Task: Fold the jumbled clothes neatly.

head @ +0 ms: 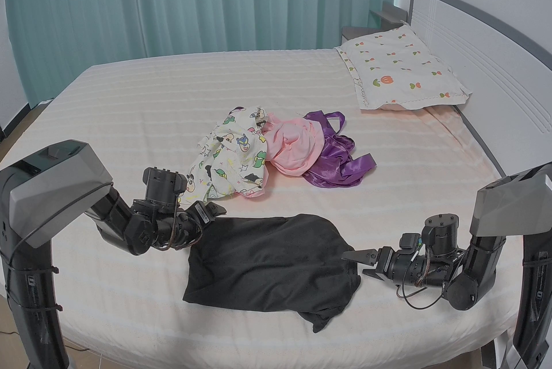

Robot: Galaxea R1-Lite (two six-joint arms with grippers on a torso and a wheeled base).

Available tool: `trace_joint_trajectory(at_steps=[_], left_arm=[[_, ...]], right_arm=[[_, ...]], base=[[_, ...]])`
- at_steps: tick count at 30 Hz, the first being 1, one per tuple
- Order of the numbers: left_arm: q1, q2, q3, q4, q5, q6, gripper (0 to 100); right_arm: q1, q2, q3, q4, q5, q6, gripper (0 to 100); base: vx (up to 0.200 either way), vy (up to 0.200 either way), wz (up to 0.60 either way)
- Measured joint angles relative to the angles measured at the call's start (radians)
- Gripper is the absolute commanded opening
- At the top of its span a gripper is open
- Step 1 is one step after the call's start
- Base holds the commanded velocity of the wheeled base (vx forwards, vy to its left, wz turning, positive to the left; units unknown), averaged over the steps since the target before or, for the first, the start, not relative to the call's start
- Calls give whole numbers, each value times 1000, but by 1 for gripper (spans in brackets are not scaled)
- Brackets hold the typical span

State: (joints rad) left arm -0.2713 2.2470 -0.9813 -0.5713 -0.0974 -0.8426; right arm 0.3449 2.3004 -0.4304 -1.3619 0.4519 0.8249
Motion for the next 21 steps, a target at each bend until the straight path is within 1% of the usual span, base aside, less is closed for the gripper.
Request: trace_joint_trajectory(at_steps=[1, 5, 8, 11, 14, 19, 20, 21], left_arm=[[-1, 17, -17, 0, 6, 0, 0], [-1, 73, -89, -1, 50, -4, 0], [6, 100, -131, -8, 90, -46, 0], [14, 116, -152, -22, 121, -87, 0], [19, 124, -160, -31, 130, -100, 0], [30, 129, -166, -36, 137, -105, 0], [34, 129, -167, -37, 138, -106, 0], [37, 129, -167, -37, 140, -106, 0]], right_arm=[[1, 0, 0, 0, 0, 0, 100], [2, -1, 10, 0, 0, -4, 100], [6, -10, 34, 0, 2, -13, 100], [23, -23, 66, 0, 2, -66, 100], [56, -31, 95, -1, 2, -109, 100], [116, -27, 107, -24, 0, -118, 100], [129, -23, 107, -28, -2, -119, 0], [141, -18, 106, -33, -8, -119, 0]], base=[[0, 0, 0], [0, 0, 0], [0, 0, 0], [0, 0, 0], [0, 0, 0], [0, 0, 0], [0, 0, 0], [0, 0, 0]])
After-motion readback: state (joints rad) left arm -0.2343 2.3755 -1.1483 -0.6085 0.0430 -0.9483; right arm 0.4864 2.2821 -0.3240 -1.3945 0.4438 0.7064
